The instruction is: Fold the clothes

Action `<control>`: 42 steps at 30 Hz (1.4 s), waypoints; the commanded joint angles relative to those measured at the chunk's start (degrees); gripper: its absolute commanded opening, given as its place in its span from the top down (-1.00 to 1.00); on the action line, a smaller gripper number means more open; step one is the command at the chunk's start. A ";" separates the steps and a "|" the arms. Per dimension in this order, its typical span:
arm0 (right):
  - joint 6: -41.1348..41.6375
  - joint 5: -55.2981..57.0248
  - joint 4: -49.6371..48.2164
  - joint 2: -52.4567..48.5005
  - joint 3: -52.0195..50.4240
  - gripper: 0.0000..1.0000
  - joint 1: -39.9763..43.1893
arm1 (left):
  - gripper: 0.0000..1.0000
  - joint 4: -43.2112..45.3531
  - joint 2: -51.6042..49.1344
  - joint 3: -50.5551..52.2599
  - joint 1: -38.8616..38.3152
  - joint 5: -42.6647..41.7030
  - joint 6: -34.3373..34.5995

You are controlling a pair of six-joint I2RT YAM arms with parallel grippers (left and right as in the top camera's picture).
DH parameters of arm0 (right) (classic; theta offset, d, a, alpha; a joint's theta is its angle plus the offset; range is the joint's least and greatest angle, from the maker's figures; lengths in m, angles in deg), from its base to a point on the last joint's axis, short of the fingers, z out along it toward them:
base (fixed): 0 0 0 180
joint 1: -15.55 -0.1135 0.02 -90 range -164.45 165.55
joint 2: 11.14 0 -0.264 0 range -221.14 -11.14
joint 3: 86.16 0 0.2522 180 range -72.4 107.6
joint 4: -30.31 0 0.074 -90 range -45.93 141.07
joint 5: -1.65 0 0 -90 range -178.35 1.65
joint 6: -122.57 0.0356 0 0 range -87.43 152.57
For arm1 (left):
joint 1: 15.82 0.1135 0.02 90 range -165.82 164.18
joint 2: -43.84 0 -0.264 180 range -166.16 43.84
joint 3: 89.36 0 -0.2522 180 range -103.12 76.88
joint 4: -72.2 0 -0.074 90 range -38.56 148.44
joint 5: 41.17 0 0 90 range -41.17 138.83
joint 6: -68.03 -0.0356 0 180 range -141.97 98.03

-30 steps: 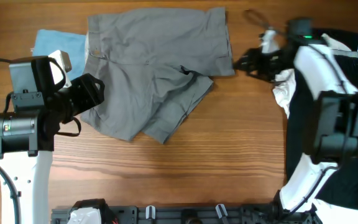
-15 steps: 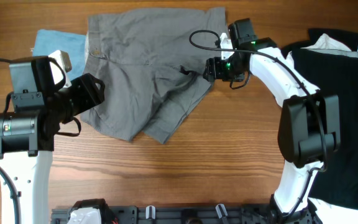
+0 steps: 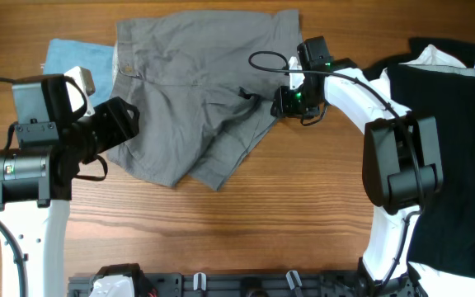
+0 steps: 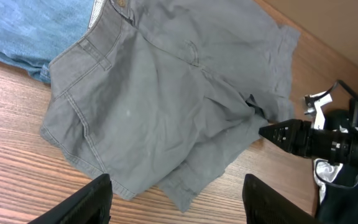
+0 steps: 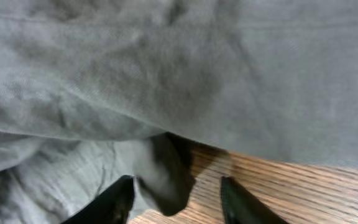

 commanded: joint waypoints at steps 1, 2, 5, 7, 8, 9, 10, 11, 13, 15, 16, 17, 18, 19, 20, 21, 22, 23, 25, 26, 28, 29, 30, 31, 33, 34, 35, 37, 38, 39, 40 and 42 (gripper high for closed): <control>-0.15 -2.75 0.37 -0.90 0.02 0.79 -0.39 | -0.35 0.17 0.83 -0.33 -0.24 -0.09 -0.94; -0.81 -2.47 1.05 -0.74 0.04 0.91 -0.35 | -0.38 0.17 0.83 -0.33 -0.22 -0.09 -0.94; -1.27 7.04 5.01 0.79 0.09 0.91 1.09 | -0.40 0.17 0.83 -0.33 -0.22 -0.09 -0.94; -1.27 15.06 7.43 2.54 0.20 0.91 2.54 | -0.41 0.17 0.83 -0.33 -0.24 -0.09 -0.94; -1.25 19.87 8.59 3.74 0.20 0.91 3.45 | -0.41 0.20 0.83 -0.33 -0.22 -0.09 -0.94; -1.18 24.68 9.49 4.98 0.20 0.91 4.48 | -0.42 0.24 0.83 -0.33 -0.22 -0.07 -0.94; -0.70 29.51 9.97 6.29 0.20 0.91 5.64 | -0.42 0.44 0.83 -0.33 -0.22 -0.07 -0.96; 0.31 34.95 9.97 7.89 0.20 0.91 7.13 | -0.42 0.66 0.83 -0.33 -0.22 -0.04 -0.96; 1.53 39.80 9.22 10.23 0.20 0.91 9.40 | -0.43 1.27 0.83 -0.33 -0.22 -0.04 -0.94; 2.54 38.16 7.41 12.96 0.31 0.70 12.66 | -0.43 1.73 0.83 -0.33 -0.22 -0.04 -0.94; 0.81 32.22 5.79 14.49 0.31 -0.27 14.64 | -0.44 1.95 0.83 -0.33 -0.22 -0.04 -0.96; -1.29 27.10 5.25 15.34 0.31 -0.40 15.65 | -0.44 1.95 0.83 -0.33 -0.22 0.09 -0.94; -2.89 22.14 5.27 16.13 0.31 -0.43 16.48 | -0.44 1.88 0.83 -0.33 -0.22 0.55 -0.96; -2.99 17.64 5.73 16.79 0.31 -0.45 17.14 | -0.44 1.73 0.83 -0.33 -0.22 1.18 -0.96; -3.02 13.55 6.58 17.31 0.31 -0.46 17.49 | -0.44 1.62 0.83 -0.33 -0.22 1.68 -0.94; -3.02 9.77 7.76 17.64 0.28 -0.46 17.53 | -0.44 1.49 0.83 -0.33 -0.22 1.92 -0.96; -3.02 7.06 8.81 17.77 0.28 -0.47 17.51 | -0.44 1.40 0.83 -0.33 -0.24 2.10 -0.96; -3.08 2.54 10.84 17.81 0.28 -0.46 17.11 | -0.44 1.27 0.83 -0.33 -0.24 2.12 -0.96; -3.89 -2.47 13.35 17.81 0.11 -0.45 16.17 | -0.43 0.42 0.61 -0.33 -0.24 3.41 -0.96; -5.11 -4.68 14.36 17.81 0.00 -0.43 15.43 | -0.39 -0.37 0.46 -0.33 -0.24 4.55 -0.96; -6.05 -6.25 15.93 17.84 0.02 -0.41 13.62 | -0.29 -4.26 -0.70 -0.28 -0.24 9.01 -0.90; -6.03 -6.23 16.46 17.88 0.02 -0.41 13.05 | -0.26 -5.77 -1.36 -0.04 -0.24 10.47 -0.87; -5.97 -6.21 17.31 17.88 0.02 -0.41 12.37 | -0.23 -6.73 -2.08 0.55 -0.24 11.26 -0.70; -5.79 -5.97 18.58 17.88 0.02 -0.42 11.80 | -0.23 -6.91 -2.86 1.44 -0.24 11.28 -0.70; -2.29 -1.38 22.45 17.81 0.00 -0.45 11.13 | -0.22 -6.62 -4.59 3.48 -0.24 10.75 -0.70; -0.74 1.84 24.50 17.70 0.00 -0.44 11.04 | -0.21 -6.21 -5.92 4.70 -0.39 9.97 -0.72; -0.09 4.22 26.47 17.66 -0.04 -0.42 11.06 | -0.20 -5.99 -6.99 5.53 -0.63 9.44 -0.74; -0.09 6.36 29.53 17.57 -1.11 -0.42 11.06 | -0.18 -5.75 -9.09 6.49 -1.49 9.35 -0.76; -0.26 6.32 30.32 17.57 -2.21 -0.43 11.06 | -0.18 -5.60 -10.21 6.62 -2.08 9.35 -0.76; -0.39 5.75 30.47 17.57 -3.58 -0.44 11.04 | -0.20 -5.38 -11.21 6.62 -2.62 9.35 -0.74; -0.48 4.28 30.29 17.57 -5.27 -0.44 10.95 | -0.25 -4.98 -12.09 6.62 -3.15 9.35 -0.74; -0.59 0.44 29.64 17.57 -8.96 -0.43 10.62 | -0.31 -3.82 -13.33 6.62 -4.17 9.33 -0.72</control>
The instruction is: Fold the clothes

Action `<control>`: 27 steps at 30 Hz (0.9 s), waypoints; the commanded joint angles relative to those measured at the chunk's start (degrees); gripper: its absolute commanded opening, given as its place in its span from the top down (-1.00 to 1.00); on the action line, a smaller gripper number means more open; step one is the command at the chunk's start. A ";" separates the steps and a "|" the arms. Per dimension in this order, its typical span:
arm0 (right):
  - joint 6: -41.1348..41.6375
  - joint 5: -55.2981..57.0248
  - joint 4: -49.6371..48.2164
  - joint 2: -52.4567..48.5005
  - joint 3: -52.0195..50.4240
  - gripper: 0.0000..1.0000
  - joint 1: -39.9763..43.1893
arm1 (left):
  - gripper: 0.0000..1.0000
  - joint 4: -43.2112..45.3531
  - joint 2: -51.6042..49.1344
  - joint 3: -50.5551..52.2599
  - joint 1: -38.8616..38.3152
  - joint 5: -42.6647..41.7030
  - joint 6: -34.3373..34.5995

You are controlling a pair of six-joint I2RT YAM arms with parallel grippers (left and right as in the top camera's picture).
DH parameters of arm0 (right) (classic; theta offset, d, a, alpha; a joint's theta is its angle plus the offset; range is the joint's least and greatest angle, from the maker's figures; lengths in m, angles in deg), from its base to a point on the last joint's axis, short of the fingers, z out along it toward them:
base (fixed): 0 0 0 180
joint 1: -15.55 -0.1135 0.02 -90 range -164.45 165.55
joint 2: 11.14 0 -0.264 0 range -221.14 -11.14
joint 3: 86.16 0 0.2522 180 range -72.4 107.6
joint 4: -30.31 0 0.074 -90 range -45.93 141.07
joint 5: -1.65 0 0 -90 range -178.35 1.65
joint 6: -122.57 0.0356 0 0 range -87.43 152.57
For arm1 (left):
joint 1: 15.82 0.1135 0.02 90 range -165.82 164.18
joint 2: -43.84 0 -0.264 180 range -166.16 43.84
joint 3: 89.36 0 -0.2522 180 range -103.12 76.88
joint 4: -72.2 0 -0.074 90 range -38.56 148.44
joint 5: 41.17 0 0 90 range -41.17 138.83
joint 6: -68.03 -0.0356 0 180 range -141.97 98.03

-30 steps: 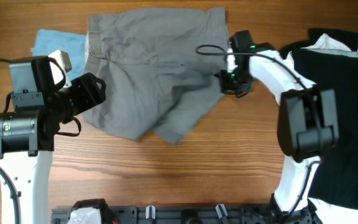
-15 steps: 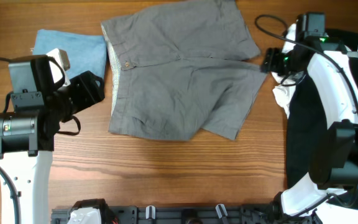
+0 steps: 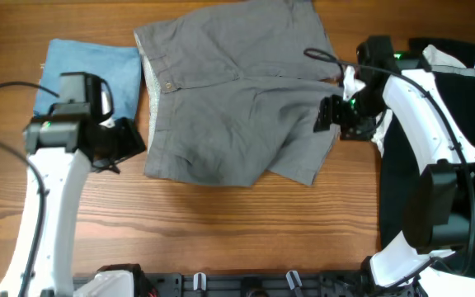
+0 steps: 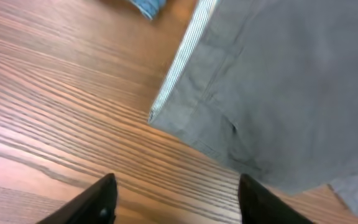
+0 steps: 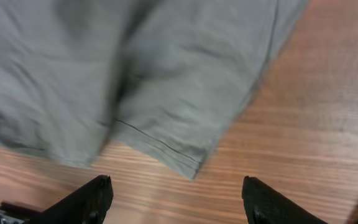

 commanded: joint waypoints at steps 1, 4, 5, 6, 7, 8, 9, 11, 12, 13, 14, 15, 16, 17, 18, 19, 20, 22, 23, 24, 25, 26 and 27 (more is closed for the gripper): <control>0.79 -4.35 -0.55 0.46 -7.61 -0.42 -0.59 | -0.31 1.92 -1.90 0.28 -2.23 0.31 -0.39; 1.22 -6.93 -2.08 0.46 -13.90 -0.36 -1.66 | -0.37 3.74 -2.05 0.28 -3.96 0.33 -0.44; 1.81 -6.91 -2.69 0.46 -15.58 -0.35 -2.03 | -0.39 4.24 -2.05 0.28 -4.57 0.33 -0.63; 2.43 -6.95 -4.22 0.48 -18.23 -0.32 -2.51 | -0.41 4.52 -2.05 0.28 -5.11 0.37 -0.63; 3.37 -6.95 -5.44 0.48 -19.74 -0.30 -2.73 | -0.42 4.72 -2.05 0.28 -5.53 0.37 -0.63; 3.89 -7.34 -7.67 0.48 -21.90 -0.29 -2.84 | -0.42 4.85 -2.05 0.28 -5.79 0.37 -0.63; 3.89 -8.00 -9.07 0.48 -23.02 -0.28 -2.84 | -0.42 4.92 -2.05 0.28 -6.03 0.39 -0.63; 3.93 -9.29 -12.04 0.48 -24.94 -0.28 -2.82 | -0.42 5.11 -2.05 0.28 -6.12 0.39 -0.63; 4.76 -9.22 -12.85 0.48 -25.42 -0.28 -2.84 | -0.42 5.29 -2.05 0.28 -6.12 0.42 -0.63; 4.72 -9.22 -13.42 0.48 -25.75 -0.30 -2.84 | -0.42 5.49 -2.05 0.28 -6.12 0.42 -0.63; 4.70 -9.22 -13.94 0.48 -25.97 -0.34 -2.84 | -0.43 5.60 -2.05 0.28 -6.12 0.39 -0.63; 5.31 -9.20 -15.17 0.48 -26.47 -0.36 -2.84 | -0.43 5.73 -2.05 0.28 -6.12 0.39 -0.63; 6.40 -9.22 -16.24 0.48 -26.97 -0.38 -2.84 | -0.43 5.79 -2.05 0.28 -6.12 0.39 -0.63; 6.69 -9.27 -17.07 0.48 -27.41 -0.38 -2.84 | -0.43 5.81 -2.05 0.28 -6.12 0.39 -0.63; 7.85 -9.27 -18.18 0.48 -28.02 -0.35 -2.91 | -0.42 5.86 -2.05 0.28 -6.12 0.39 -0.63; 8.28 -9.29 -19.47 0.48 -28.59 -0.24 -2.99 | -0.42 5.92 -2.05 0.28 -6.12 0.39 -0.61; 9.05 -9.20 -21.03 0.48 -29.07 -0.11 -3.10 | -0.42 5.97 -2.05 0.28 -6.12 0.39 -0.61; 9.11 -9.09 -22.51 0.48 -29.05 0.41 -3.08 | -0.42 6.01 -2.05 0.28 -6.12 0.39 -0.61; 9.14 -8.52 -23.02 0.63 -28.85 0.59 -2.95 | -0.42 6.03 -2.05 0.28 -6.12 0.39 -0.61; 9.18 -7.80 -22.95 0.83 -28.52 0.77 -2.86 | -0.42 6.01 -2.05 0.28 -6.12 0.39 -0.61; 9.07 -7.34 -22.25 1.09 -27.98 0.91 -2.67 | -0.43 5.99 -2.05 0.28 -6.12 0.42 -0.63; 9.05 -6.69 -20.94 1.51 -27.19 0.91 -2.34 | -0.43 5.99 -2.05 0.28 -6.12 0.42 -0.63; 9.09 -5.81 -19.76 1.99 -26.43 0.91 -1.99 | -0.43 5.99 -2.05 0.28 -6.12 0.46 -0.63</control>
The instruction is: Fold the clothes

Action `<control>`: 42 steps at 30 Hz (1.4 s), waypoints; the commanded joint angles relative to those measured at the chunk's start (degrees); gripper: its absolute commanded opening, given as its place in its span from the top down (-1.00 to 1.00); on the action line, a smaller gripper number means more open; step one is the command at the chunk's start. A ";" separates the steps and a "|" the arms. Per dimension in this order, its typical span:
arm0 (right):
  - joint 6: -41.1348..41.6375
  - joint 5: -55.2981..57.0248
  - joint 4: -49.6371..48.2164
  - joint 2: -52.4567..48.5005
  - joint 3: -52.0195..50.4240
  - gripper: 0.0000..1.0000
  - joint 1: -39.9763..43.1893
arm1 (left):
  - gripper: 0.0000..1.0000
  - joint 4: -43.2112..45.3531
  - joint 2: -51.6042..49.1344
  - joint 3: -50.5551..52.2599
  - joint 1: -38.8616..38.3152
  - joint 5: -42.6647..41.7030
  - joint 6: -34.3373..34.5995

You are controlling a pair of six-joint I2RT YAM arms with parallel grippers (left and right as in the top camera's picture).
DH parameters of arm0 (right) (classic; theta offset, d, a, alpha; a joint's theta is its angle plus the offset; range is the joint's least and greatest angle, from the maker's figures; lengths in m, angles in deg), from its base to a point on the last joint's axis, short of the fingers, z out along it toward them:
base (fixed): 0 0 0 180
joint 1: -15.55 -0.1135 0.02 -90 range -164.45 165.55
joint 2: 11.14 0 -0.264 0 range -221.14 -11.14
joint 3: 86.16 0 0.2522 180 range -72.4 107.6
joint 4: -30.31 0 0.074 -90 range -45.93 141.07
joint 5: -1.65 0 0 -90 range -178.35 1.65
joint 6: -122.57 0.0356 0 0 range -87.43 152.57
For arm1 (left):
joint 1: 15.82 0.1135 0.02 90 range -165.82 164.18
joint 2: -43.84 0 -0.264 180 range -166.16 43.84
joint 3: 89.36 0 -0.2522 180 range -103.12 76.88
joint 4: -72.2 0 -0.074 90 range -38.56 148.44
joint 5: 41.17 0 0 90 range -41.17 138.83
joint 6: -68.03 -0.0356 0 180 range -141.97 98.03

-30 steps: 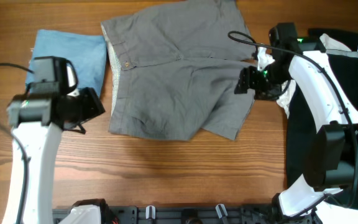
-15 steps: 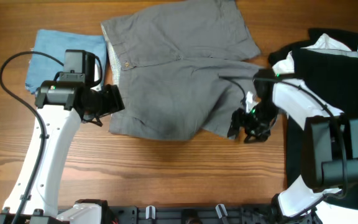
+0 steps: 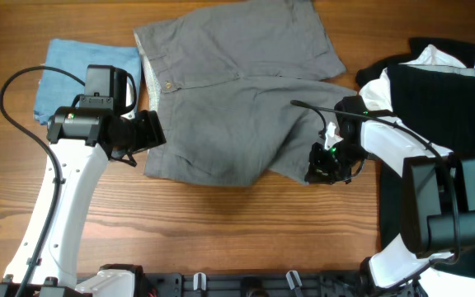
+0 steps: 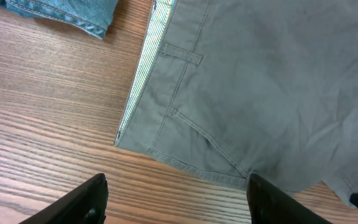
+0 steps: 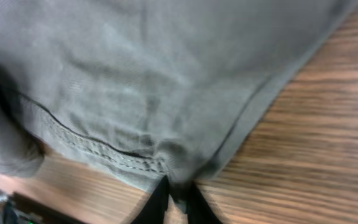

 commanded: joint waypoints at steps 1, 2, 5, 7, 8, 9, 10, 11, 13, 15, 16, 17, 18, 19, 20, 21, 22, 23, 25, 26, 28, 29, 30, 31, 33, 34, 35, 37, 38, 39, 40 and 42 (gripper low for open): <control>0.63 5.05 4.02 1.84 2.93 0.92 1.46 | -0.43 0.17 -0.04 0.17 -0.22 0.63 -0.55; 0.70 7.56 5.84 2.95 4.35 0.92 2.40 | -0.44 0.17 -0.04 0.17 -0.22 0.85 -0.55; 2.14 15.61 10.88 8.02 9.22 0.91 6.51 | -0.47 0.20 -0.04 0.17 -0.22 1.03 -0.55; 3.45 19.89 13.09 11.65 12.02 0.91 9.35 | -0.47 0.17 -0.04 0.17 -0.22 1.03 -0.55; 4.02 20.92 13.70 13.44 13.11 0.91 10.69 | -0.47 0.17 -0.04 0.17 -0.22 1.03 -0.55; 4.15 21.00 13.92 15.19 13.77 0.91 11.91 | -0.47 0.17 -0.04 0.17 -0.22 1.03 -0.52; 4.85 21.03 13.99 16.98 14.05 0.91 13.05 | -0.47 0.17 -0.04 0.17 -0.22 1.01 -0.52; 5.62 21.03 13.99 18.67 14.08 0.92 14.10 | -0.47 0.15 -0.04 0.17 -0.22 1.01 -0.52; 6.67 21.00 13.99 21.07 14.08 0.91 15.72 | -0.47 0.13 -0.04 0.28 -0.22 0.98 -0.52; 6.58 20.98 14.08 22.73 14.08 0.91 16.31 | -0.49 -0.02 -0.09 0.50 -0.22 0.98 -0.50; 6.45 20.98 14.23 22.88 14.08 0.91 16.28 | -0.50 -0.09 -0.09 0.74 -0.22 0.98 -0.52; 6.43 20.94 14.75 22.88 14.08 0.90 16.28 | -0.51 -0.11 -0.09 1.14 -0.22 0.98 -0.50; 6.25 20.81 15.19 22.84 14.01 0.82 16.28 | -0.51 -0.15 -0.09 1.95 -0.22 0.94 -0.48; 5.66 20.48 15.45 22.82 13.86 0.69 16.28 | -0.51 -0.13 -0.09 2.95 -0.22 0.94 -0.26; 4.76 19.85 15.72 22.82 13.84 0.55 16.28 | -0.51 -0.04 -0.09 4.17 -0.22 0.63 -0.26; 3.87 19.19 15.89 22.82 13.84 0.24 16.28 | -0.52 -0.02 -0.09 5.62 -0.22 -0.20 -0.28; 3.04 18.29 16.02 22.82 13.84 0.07 16.28 | -0.52 0.26 -0.09 7.56 -0.22 -1.62 -0.28; 2.40 17.68 16.13 22.82 13.84 -0.01 16.28 | -0.52 0.68 -0.09 8.83 -0.22 -2.69 -0.28; 1.73 16.20 16.15 22.77 13.84 -0.15 16.28 | -0.54 3.50 -0.09 14.03 -0.22 -6.91 -0.28; 1.73 16.20 16.09 22.77 13.84 -0.16 16.26 | -0.54 4.81 -0.09 15.85 -0.22 -7.61 -0.26; 1.55 16.20 15.67 22.75 13.84 -0.17 16.13 | -0.54 8.02 -0.09 19.56 -0.22 -9.14 -0.26; 1.57 16.20 15.54 22.75 13.84 -0.17 16.13 | -0.53 9.62 -0.09 20.96 -0.22 -10.14 -0.26; 1.53 16.20 15.41 22.75 13.79 -0.17 16.13 | -0.49 11.32 -0.09 22.21 -0.22 -11.04 -0.26; 1.55 16.20 15.28 22.75 13.73 -0.17 16.13 | -0.42 12.90 -0.09 23.28 -0.28 -11.37 -0.22; 1.53 16.20 15.26 22.75 13.68 -0.18 16.13 | -0.33 15.63 -0.24 25.05 -0.92 -11.26 -0.26; 1.53 16.20 15.23 22.73 13.68 -0.17 16.13 | -0.32 17.79 -0.55 26.29 -1.53 -11.30 0.15; 1.53 16.20 15.23 22.75 13.68 -0.17 16.13 | -0.33 19.04 -0.85 27.04 -2.03 -11.28 0.81; 1.53 16.22 15.04 22.73 13.66 -0.17 16.13 | -0.34 22.80 -2.38 29.11 -4.02 -11.28 2.80; 1.55 16.20 14.86 22.73 13.64 -0.17 16.13 | -0.34 23.93 -3.26 29.68 -4.90 -11.28 3.21; 1.53 16.20 14.82 22.73 13.64 -0.17 16.13 | -0.34 24.52 -4.04 29.90 -5.57 -11.23 3.63; 1.55 16.20 14.82 22.73 13.64 -0.17 16.13 | -0.33 25.20 -5.53 29.97 -6.56 -11.08 4.55; 1.53 16.22 14.82 22.73 13.64 -0.17 16.13 | -0.24 26.97 -8.33 29.97 -8.00 -11.04 5.40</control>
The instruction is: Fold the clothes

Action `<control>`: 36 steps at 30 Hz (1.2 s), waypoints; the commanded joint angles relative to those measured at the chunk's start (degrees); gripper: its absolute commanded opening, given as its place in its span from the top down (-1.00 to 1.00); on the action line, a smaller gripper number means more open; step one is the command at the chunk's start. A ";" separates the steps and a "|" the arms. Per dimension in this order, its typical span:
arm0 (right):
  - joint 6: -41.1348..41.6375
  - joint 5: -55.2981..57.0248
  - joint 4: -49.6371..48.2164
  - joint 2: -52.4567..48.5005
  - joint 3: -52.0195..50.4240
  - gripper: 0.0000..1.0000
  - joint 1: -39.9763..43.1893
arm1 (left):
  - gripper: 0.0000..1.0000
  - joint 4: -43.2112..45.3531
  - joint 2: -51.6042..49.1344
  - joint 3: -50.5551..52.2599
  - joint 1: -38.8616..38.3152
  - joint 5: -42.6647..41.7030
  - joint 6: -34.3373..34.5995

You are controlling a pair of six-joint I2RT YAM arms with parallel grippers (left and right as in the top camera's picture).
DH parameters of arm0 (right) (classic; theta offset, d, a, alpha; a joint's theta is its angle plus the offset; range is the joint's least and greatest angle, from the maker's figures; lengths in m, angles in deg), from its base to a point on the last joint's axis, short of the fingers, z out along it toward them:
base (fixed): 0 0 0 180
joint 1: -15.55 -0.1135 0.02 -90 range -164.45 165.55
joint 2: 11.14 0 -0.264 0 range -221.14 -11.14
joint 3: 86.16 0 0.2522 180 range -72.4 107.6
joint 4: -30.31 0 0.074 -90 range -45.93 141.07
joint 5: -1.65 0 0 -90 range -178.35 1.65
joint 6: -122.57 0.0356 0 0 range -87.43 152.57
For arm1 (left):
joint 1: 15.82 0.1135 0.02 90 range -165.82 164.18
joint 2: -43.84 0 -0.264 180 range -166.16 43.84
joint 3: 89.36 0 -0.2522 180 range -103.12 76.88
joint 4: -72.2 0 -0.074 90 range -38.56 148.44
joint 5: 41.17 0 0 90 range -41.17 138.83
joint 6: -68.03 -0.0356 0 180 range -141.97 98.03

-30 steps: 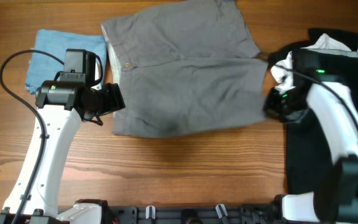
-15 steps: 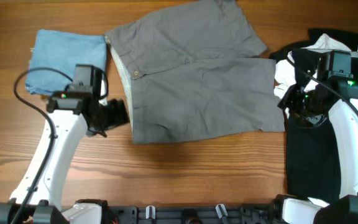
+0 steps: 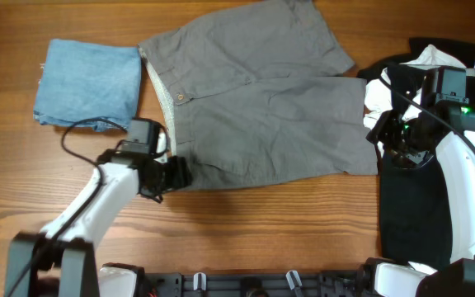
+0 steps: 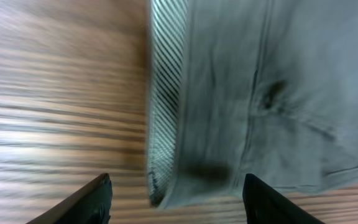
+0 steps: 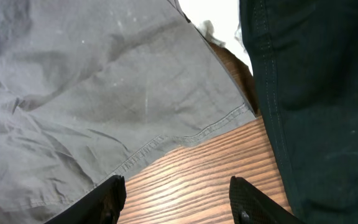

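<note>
The grey shorts (image 3: 254, 115) lie spread flat on the wooden table, waistband to the left, both legs pointing right. In the overhead view my left gripper (image 3: 174, 175) sits low at the waistband's near left corner. The left wrist view shows it open (image 4: 176, 182), with the striped waistband lining (image 4: 163, 124) between its fingers. My right gripper (image 3: 388, 136) hovers at the near leg's hem, beside the black garment. It is open (image 5: 177, 180) over bare wood, with the leg hem (image 5: 166, 140) just ahead of it and nothing held.
Folded blue jeans (image 3: 89, 84) lie at the far left. A black garment (image 3: 419, 206) with a white piece (image 3: 435, 58) on top covers the right side, touching the shorts' leg ends. A dark rack (image 3: 246, 285) runs along the front edge.
The right gripper was shut on the near leg's hem; that leg now lies stretched out to the right and the gripper is open. The left gripper moved from the waistband's middle to its near corner.
The shorts lay crumpled, the right gripper in their folds and the left open at their left. Then they lay further right, half spread, both grippers open. Then the right shut on the near leg's hem. Now both legs lie flat.
</note>
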 commanded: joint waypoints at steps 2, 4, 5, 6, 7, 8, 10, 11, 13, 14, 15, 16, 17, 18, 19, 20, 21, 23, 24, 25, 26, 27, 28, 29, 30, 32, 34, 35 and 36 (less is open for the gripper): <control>-0.61 -0.90 -0.31 0.11 0.11 -0.17 -0.09 | 0.07 3.02 -6.27 0.96 -2.91 -0.22 3.91; -0.66 -0.90 -0.28 0.11 0.11 -0.17 -0.09 | 0.42 3.39 -8.59 0.96 -3.10 1.09 5.99; -0.83 -0.90 -0.28 0.11 0.11 -0.17 -0.09 | 0.56 3.28 -9.84 0.96 -3.10 1.31 6.34; -0.87 -0.90 -0.28 0.11 0.11 -0.18 -0.09 | 0.69 3.10 -10.43 0.96 -3.10 1.29 6.34; -1.11 -0.92 -0.28 0.11 0.11 -0.17 -0.09 | 0.77 2.86 -10.97 0.94 -3.10 1.31 6.34; -1.31 -0.90 -0.28 0.11 0.11 -0.17 -0.09 | 0.87 2.80 -11.23 0.94 -3.06 1.33 6.32; -1.60 -0.87 -0.31 0.11 0.11 -0.17 -0.09 | 0.92 1.51 -10.88 0.50 -2.80 1.81 6.34; -1.64 -0.87 -0.28 0.11 0.11 -0.18 -0.09 | 0.92 0.35 -10.64 0.02 -2.54 2.21 6.36; -1.66 -0.90 -0.28 0.11 0.11 -0.18 -0.09 | 0.92 -5.05 -9.68 -2.40 -1.14 4.79 6.34; -1.62 -0.90 -0.31 0.11 0.04 -0.18 -0.09 | 0.92 -8.11 -9.09 -3.93 -0.17 6.73 6.34; -1.62 -0.90 -0.31 0.11 -0.07 -0.18 -0.09 | 0.92 -10.56 -8.61 -5.20 0.63 8.28 6.34; -1.60 -0.94 -0.33 0.11 -0.33 -0.18 -0.09 | 0.92 -13.97 -7.93 -7.10 1.88 10.43 6.34; -1.57 -0.94 -0.33 0.11 -0.72 -0.18 -0.09 | 0.92 -17.31 -7.23 -9.09 3.30 12.44 6.34; -1.64 -0.94 -0.31 0.11 -1.22 -0.18 -0.11 | 0.92 -20.33 -6.56 -11.13 4.83 14.32 6.34; -1.66 -0.92 -0.35 0.11 -1.97 -0.18 -0.11 | 0.92 -22.86 -5.86 -12.98 6.45 15.89 6.34; -1.64 -0.96 -0.44 0.11 -2.89 -0.17 -0.11 | 0.92 -25.00 -5.14 -14.67 8.11 17.09 6.36; -1.73 -1.27 -0.57 0.11 -4.02 -0.15 -0.11 | 0.92 -26.69 -4.35 -16.06 9.86 17.92 6.43; -1.97 -2.38 -1.36 0.11 -6.75 -0.11 -0.11 | 0.92 -28.17 -2.67 -17.51 13.00 18.21 6.91; -2.03 -3.02 -2.03 0.11 -8.37 -0.11 -0.11 | 0.92 -28.30 -1.90 -17.57 14.12 18.23 7.45; -1.99 -3.80 -2.80 0.11 -10.05 -0.11 -0.09 | 0.92 -28.30 -1.22 -17.55 15.06 18.23 7.63; -1.84 -4.90 -3.65 0.11 -11.91 -0.07 -0.11 | 0.92 -28.24 -0.85 -17.55 15.65 18.18 7.63; -1.86 -6.40 -4.57 0.11 -13.81 -0.03 -0.11 | 0.92 -28.11 -0.57 -17.55 15.82 18.01 7.61; -1.88 -7.52 -5.07 0.11 -15.30 0.00 -0.11 | 0.92 -28.09 -0.52 -17.55 15.82 18.01 7.61; -1.88 -8.72 -5.75 0.11 -17.14 0.00 -0.11 | 0.92 -28.11 -0.52 -17.55 15.74 17.79 7.58; -1.88 -9.25 -6.25 0.11 -18.73 0.00 -0.11 | 0.92 -28.13 -0.55 -17.55 15.63 17.64 7.58; -1.60 -9.31 -7.54 0.11 -21.49 0.00 -0.09 | 0.92 -28.09 -0.55 -17.55 15.32 17.55 7.61; -1.44 -10.25 -7.80 0.11 -23.08 -0.01 -0.11 | 0.92 -27.89 -0.55 -17.55 15.06 17.57 7.58; -1.46 -11.72 -7.87 0.11 -24.00 0.00 -0.11 | 0.92 -27.82 -0.55 -17.55 14.91 17.57 7.58; -1.44 -13.16 -7.96 0.11 -24.63 -0.01 -0.11 | 0.92 -27.65 -0.55 -17.55 14.88 17.57 7.61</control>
